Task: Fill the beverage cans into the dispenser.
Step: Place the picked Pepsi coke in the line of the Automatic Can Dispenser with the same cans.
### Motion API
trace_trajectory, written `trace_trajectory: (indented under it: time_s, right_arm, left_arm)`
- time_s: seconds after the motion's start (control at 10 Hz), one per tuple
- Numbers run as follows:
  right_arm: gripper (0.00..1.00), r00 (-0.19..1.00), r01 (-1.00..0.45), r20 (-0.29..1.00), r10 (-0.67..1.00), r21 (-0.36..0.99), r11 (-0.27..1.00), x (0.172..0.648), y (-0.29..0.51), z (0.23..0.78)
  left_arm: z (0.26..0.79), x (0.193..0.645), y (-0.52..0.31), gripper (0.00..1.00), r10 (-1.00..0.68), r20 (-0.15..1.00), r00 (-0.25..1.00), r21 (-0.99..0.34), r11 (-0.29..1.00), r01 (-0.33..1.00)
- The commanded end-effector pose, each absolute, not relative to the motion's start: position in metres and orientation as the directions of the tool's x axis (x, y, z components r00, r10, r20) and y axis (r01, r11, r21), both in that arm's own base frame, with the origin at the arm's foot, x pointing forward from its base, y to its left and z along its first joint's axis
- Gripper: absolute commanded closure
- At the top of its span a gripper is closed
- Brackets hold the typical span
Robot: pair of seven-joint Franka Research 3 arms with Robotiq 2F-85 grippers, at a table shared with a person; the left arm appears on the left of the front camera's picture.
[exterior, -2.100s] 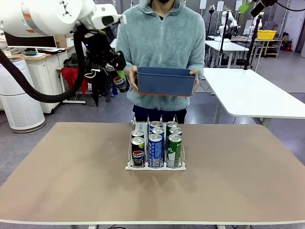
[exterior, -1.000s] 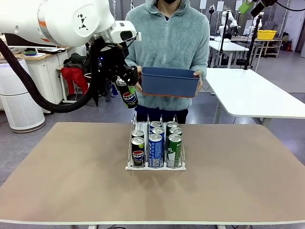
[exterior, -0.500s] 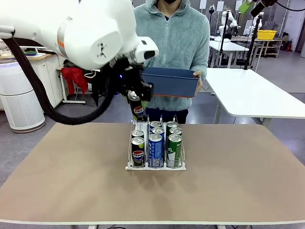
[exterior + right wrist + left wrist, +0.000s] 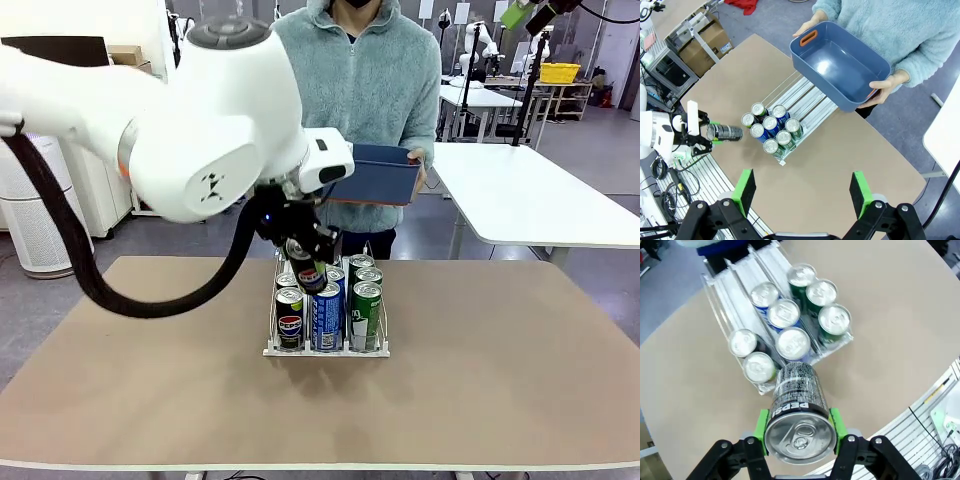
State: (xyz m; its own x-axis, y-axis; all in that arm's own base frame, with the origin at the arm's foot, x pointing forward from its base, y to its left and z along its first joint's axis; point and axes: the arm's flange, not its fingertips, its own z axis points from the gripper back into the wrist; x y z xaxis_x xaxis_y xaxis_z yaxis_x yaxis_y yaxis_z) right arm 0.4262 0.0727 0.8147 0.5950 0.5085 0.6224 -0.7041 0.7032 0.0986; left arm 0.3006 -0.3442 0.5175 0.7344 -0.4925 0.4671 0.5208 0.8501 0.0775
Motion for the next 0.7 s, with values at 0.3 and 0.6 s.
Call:
trace_trajectory:
  time_s: [0.3,0.6]
  right_arm:
    - [0.0,0.592,-0.709,0.624,0.51,0.102,0.698,0.424,0.073,0.814]
    - [0.0,0.592,-0.709,0.624,0.51,0.102,0.698,0.424,0.073,0.814]
  left_arm:
    - [0.489,0.278,-0.301,0.42,-0.543,0.441,0.715,-0.031,0.787,0.617]
    - [0.471,0.286,-0.289,0.42,-0.556,0.418,0.719,-0.049,0.776,0.629]
